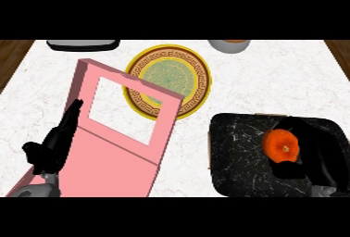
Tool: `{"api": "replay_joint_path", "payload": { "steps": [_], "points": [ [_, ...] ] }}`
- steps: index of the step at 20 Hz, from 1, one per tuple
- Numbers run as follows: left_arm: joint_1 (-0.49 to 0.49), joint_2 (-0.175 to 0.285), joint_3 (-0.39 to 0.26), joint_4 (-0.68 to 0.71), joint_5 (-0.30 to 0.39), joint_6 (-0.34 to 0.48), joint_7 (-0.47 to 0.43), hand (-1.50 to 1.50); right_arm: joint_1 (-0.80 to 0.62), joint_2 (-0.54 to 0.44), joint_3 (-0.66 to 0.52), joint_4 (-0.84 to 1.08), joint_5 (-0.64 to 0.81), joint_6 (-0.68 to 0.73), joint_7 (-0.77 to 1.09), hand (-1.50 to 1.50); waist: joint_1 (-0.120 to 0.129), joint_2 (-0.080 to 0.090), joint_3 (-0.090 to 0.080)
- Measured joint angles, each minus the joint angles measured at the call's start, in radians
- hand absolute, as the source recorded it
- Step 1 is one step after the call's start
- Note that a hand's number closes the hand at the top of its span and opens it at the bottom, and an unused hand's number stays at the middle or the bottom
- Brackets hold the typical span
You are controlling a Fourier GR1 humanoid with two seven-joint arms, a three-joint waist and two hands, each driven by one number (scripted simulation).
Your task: Pick the squash from the tray and place it in the plate
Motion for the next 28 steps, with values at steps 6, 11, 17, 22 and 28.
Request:
{"api": "replay_joint_path", "payload": {
  "steps": [6, 11, 17, 22, 28],
  "points": [
    [-0.011, 0.014, 0.019, 0.030, 0.008, -0.030, -0.016, 0.00, -0.033, 0.034, 0.042, -0.159, 0.076, -0.003, 0.053, 1.50, 0.000, 0.001, 0.001],
    [-0.023, 0.003, 0.017, 0.036, -0.003, -0.023, -0.014, 0.00, -0.163, 0.062, 0.058, -0.231, 0.137, 0.045, 0.127, 1.50, 0.004, 0.002, 0.001],
    [-0.017, -0.006, 0.018, 0.017, -0.013, -0.025, -0.002, 0.00, -0.332, 0.132, 0.069, -0.198, 0.151, 0.113, 0.177, 1.50, 0.007, 0.003, 0.001],
    [-0.017, -0.015, 0.016, 0.022, -0.021, -0.028, -0.005, 0.00, -0.493, 0.201, 0.072, -0.021, 0.174, 0.091, 0.180, 1.50, 0.013, 0.004, 0.001],
    [-0.031, -0.028, 0.014, 0.040, -0.033, -0.020, -0.014, 0.00, -0.662, 0.259, 0.089, 0.221, 0.133, 0.014, 0.199, 1.50, 0.017, 0.005, 0.001]
  ]
}}
